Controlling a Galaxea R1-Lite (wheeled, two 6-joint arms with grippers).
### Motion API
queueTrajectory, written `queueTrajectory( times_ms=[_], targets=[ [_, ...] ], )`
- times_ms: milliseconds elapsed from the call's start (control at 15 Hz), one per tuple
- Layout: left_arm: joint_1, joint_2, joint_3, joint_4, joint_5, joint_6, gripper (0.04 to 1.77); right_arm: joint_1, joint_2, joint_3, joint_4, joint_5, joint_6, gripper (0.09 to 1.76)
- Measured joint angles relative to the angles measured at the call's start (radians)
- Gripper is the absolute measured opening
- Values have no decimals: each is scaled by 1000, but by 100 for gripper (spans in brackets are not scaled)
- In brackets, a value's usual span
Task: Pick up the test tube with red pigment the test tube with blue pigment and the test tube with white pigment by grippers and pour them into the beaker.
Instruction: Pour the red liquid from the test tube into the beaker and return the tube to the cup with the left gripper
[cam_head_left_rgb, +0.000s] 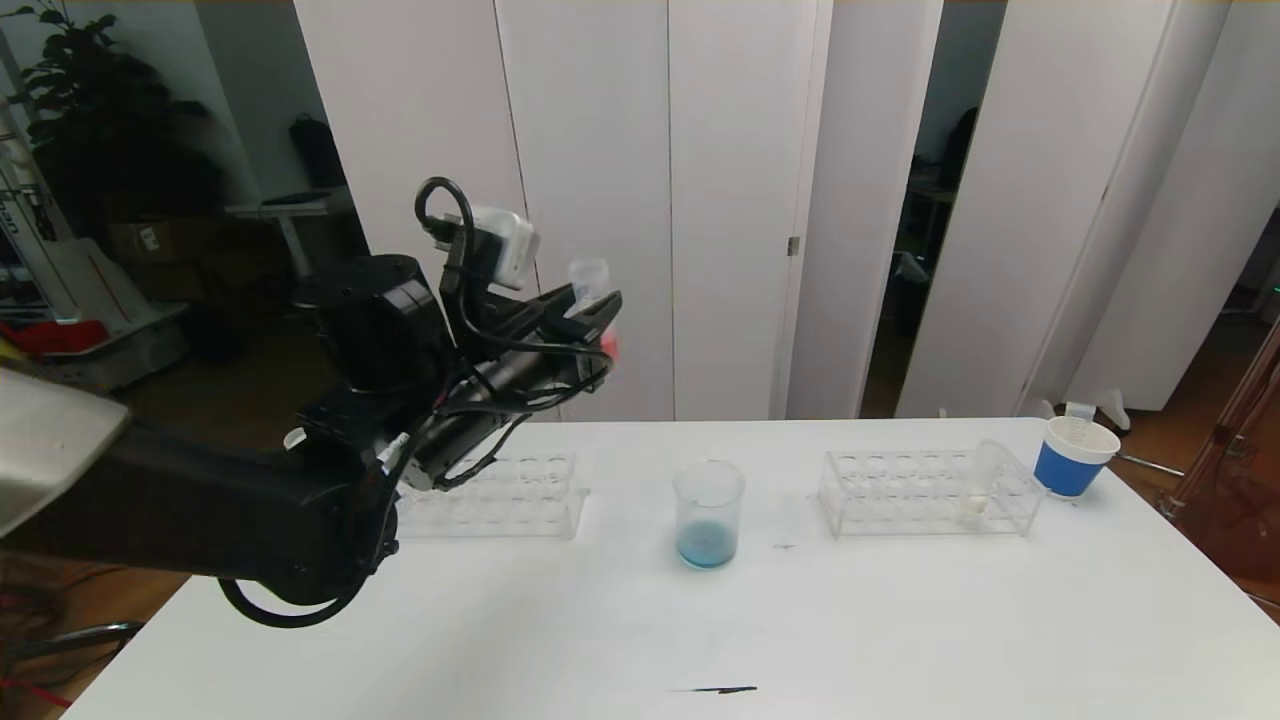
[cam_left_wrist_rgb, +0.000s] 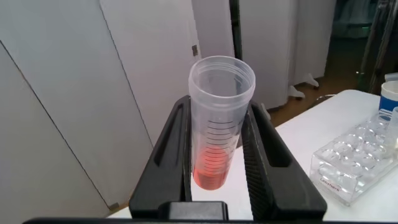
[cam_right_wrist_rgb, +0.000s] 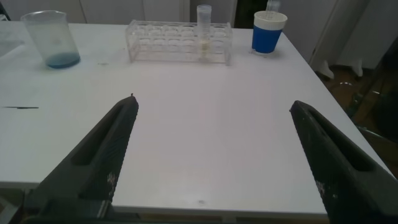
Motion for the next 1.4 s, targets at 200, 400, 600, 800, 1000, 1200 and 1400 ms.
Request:
queueTrajectory(
  times_ms=[200,400,600,800,1000,1200,1400],
  targets=[
    [2,102,-12,-147,-175,134,56,0,0,0,0,0,0,175],
    [4,173,-17,-186,-307,241,56,0,0,0,0,0,0,175],
    [11,234,-60,-212,-354,294,56,0,0,0,0,0,0,175],
    [17,281,-81,-213,-432,393,56,0,0,0,0,0,0,175],
    [21,329,-105,-212,-447,461,56,0,0,0,0,0,0,175],
    [27,367,-166,-215,-458,533,56,0,0,0,0,0,0,175],
    [34,403,-190,-281,-458,646,56,0,0,0,0,0,0,175]
  ],
)
